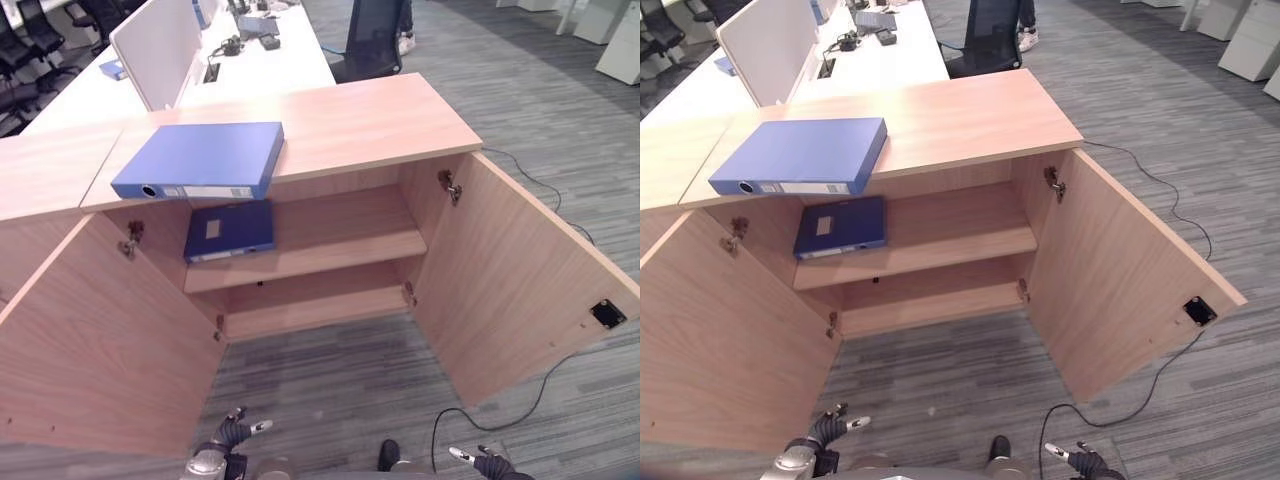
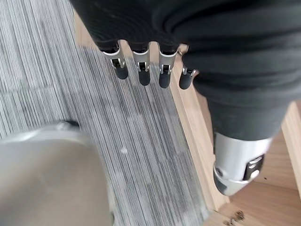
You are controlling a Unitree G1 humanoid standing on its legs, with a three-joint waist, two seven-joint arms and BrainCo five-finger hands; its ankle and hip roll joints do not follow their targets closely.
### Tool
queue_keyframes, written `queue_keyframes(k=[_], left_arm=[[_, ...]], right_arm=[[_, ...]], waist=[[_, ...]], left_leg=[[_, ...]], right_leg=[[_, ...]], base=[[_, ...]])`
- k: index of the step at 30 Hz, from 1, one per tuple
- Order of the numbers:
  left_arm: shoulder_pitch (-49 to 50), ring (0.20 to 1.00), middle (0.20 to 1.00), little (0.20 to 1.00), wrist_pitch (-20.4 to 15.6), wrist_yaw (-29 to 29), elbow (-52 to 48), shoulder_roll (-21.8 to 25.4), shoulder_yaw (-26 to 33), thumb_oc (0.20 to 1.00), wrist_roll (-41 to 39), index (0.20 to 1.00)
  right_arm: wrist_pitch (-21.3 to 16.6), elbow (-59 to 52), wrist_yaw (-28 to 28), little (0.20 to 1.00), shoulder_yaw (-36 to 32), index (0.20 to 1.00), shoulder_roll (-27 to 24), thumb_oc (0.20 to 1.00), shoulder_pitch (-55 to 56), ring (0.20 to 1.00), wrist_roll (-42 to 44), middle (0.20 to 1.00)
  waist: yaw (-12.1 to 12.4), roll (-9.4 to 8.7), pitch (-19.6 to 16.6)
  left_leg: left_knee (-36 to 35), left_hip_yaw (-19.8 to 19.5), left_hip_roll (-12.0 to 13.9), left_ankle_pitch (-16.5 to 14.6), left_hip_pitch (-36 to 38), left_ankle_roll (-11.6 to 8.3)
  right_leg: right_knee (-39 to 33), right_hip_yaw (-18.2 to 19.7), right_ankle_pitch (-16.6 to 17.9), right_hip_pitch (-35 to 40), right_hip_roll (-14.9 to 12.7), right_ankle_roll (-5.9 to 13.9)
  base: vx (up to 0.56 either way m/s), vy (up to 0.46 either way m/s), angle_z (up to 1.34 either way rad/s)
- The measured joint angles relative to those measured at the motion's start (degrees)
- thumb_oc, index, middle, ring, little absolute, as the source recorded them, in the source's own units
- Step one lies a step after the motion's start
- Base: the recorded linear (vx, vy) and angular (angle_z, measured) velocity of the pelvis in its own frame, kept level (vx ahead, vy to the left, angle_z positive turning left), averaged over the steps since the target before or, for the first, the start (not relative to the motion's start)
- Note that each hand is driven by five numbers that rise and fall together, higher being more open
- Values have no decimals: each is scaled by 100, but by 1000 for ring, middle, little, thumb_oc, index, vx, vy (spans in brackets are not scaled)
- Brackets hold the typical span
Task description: Put the empty folder in the office cabinet
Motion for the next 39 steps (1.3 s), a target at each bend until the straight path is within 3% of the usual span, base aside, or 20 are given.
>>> queue_keyframes(k=[1, 3, 4, 5, 8, 10, 15, 19, 20, 21, 24, 26, 32, 35, 36, 37, 39], left_arm=[[11, 1000, 1000, 1000, 4, -3, -9, 21, 21, 1000, -21, 1000], [7, 1000, 1000, 1000, 7, -8, -6, 36, 0, 1000, -17, 1000], [-23, 1000, 1000, 1000, 7, -13, 5, 30, -13, 1000, -17, 1000], [-112, 1000, 1000, 1000, 10, -25, 69, 14, -60, 1000, -15, 1000], [-115, 1000, 1000, 1000, 16, -25, 131, 20, -62, 1000, -7, 1000], [-143, 1000, 1000, 1000, 14, -33, 219, 3, -109, 1000, -3, 1000], [-149, 1000, 1000, 1000, 17, -24, 342, 23, -184, 1000, -2, 1000], [-77, 1000, 1000, 1000, 34, -27, 353, 23, -180, 1000, 9, 1000], [-80, 1000, 1000, 1000, 32, -28, 349, 19, -186, 1000, 10, 1000], [-86, 1000, 1000, 1000, 32, -30, 343, 3, -189, 1000, 14, 1000], [-116, 1000, 1000, 1000, 34, -34, 225, 266, -187, 1000, 22, 1000], [-153, 1000, 1000, 1000, 27, -35, 99, 358, -185, 1000, 34, 1000], [-293, 1000, 1000, 1000, 22, -37, -24, 513, -191, 1000, 61, 1000], [-226, 1000, 1000, 1000, 31, -36, -16, 535, -209, 1000, 62, 1000], [-199, 1000, 1000, 1000, 41, -41, -23, 531, -210, 1000, 62, 1000], [-155, 1000, 1000, 1000, 47, -42, -51, 534, -206, 1000, 62, 1000], [-83, 1000, 1000, 1000, 68, -39, -55, 548, -193, 1000, 62, 1000]], right_arm=[[2, 13, 2, 1000, 1, 1000, 10, 1000, 12, 1000, 2, 1000], [8, 56, -5, 1000, 21, 1000, -5, 1000, -17, 1000, 9, 1000], [7, 99, -4, 1000, 22, 1000, -2, 1000, -39, 1000, 11, 1000], [23, 245, -1, 1000, 23, 1000, 5, 1000, -58, 1000, 26, 1000], [26, 246, -4, 1000, 21, 1000, 9, 1000, -82, 1000, 32, 1000], [20, 250, -18, 1000, 20, 1000, 39, 1000, -111, 1000, 35, 1000], [6, 206, -21, 1000, 11, 1000, 33, 1000, -134, 1000, 35, 1000], [14, 245, -5, 1000, 8, 1000, 33, 1000, -6, 1000, 28, 1000], [14, 240, -4, 1000, 9, 1000, 21, 1000, 78, 1000, 27, 1000], [15, 241, -4, 1000, -2, 1000, -15, 1000, 99, 1000, 24, 1000], [45, 233, 11, 1000, 21, 1000, 271, 1000, 134, 1000, 19, 1000], [55, 183, 17, 1000, 45, 1000, 319, 1000, 93, 1000, 12, 1000], [30, 132, 59, 1000, 71, 1000, 360, 1000, -280, 1000, -8, 1000], [10, 129, 101, 1000, 157, 1000, 392, 1000, -362, 1000, -8, 1000], [21, 123, 109, 1000, 246, 1000, 412, 1000, -416, 1000, -8, 1000], [20, 118, 114, 1000, 246, 1000, 431, 1000, -394, 1000, -7, 1000], [22, 117, 124, 1000, 249, 1000, 481, 1000, -307, 1000, -8, 1000]], waist=[[-2, -92, 53], [-10, -87, 58], [-40, -95, 70], [-44, -118, 93], [-40, -87, 86], [-5, -59, 82], [159, 20, 38], [209, 163, -90], [212, 212, -172], [211, 329, -251], [215, -169, -304], [233, -239, -309], [265, -191, -276], [308, -193, -236], [340, -155, -131], [337, -115, -87], [345, -66, -46]], left_leg=[[136, 112, 79, 184, -98, -44], [-78, 474, 201, 48, -129, 88], [-496, 562, 152, 14, -89, 122], [-1454, 542, -28, 1, 29, 129], [-2979, 460, -32, 15, 313, 131], [-3037, 461, -17, 32, 198, 144], [-3044, 332, 59, 38, 149, 132], [-3022, 475, 171, 22, 394, 158], [-2974, 526, 172, -31, 389, 233], [-2956, 569, 154, -79, 381, 627], [-2984, 804, -463, -287, 513, 1127], [-2980, 832, -694, -413, 566, 1315], [-2983, 842, -995, -655, 710, 1620], [-2990, 855, -1091, -822, 842, 1732], [-2996, 894, -1131, -894, 951, 1853], [-3038, 834, -1123, -937, 1036, 1911], [-3038, 785, -1126, -1044, 1203, 1980]], right_leg=[[-1, -2, -53, 8, 40, -77], [-3, -8, -133, -15, 121, -180], [-3, -10, -170, -62, 134, -187], [-2, -43, -172, -114, 160, -189], [-3, -63, -174, -122, 363, -190], [-2, -60, -381, -86, 455, -144], [-2, 63, -389, 92, 502, -156], [0, 98, -357, 312, 460, -104], [3, 103, -369, 302, 432, -31], [8, 125, -350, 319, 407, 130], [296, 278, -385, 260, -237, 464], [582, 284, -408, 161, -493, 507], [1656, 360, -356, -242, -865, 717], [2533, 538, -240, -615, -1047, 1127], [3179, 601, 39, -896, -1163, 1419], [3465, 620, 191, -992, -1191, 1453], [3712, 614, -44, -1133, -1232, 1493]], base=[[191, -153, 7], [142, -31, -2], [195, 57, 10], [223, 85, 17], [183, 76, 10], [159, 65, 4], [250, 140, -13], [158, 155, -12], [118, 158, -7], [159, 227, -6], [152, 275, -1], [126, 256, 9], [93, 180, 5], [126, 211, -3], [219, 164, -3], [239, 116, 0], [156, 24, 5]])
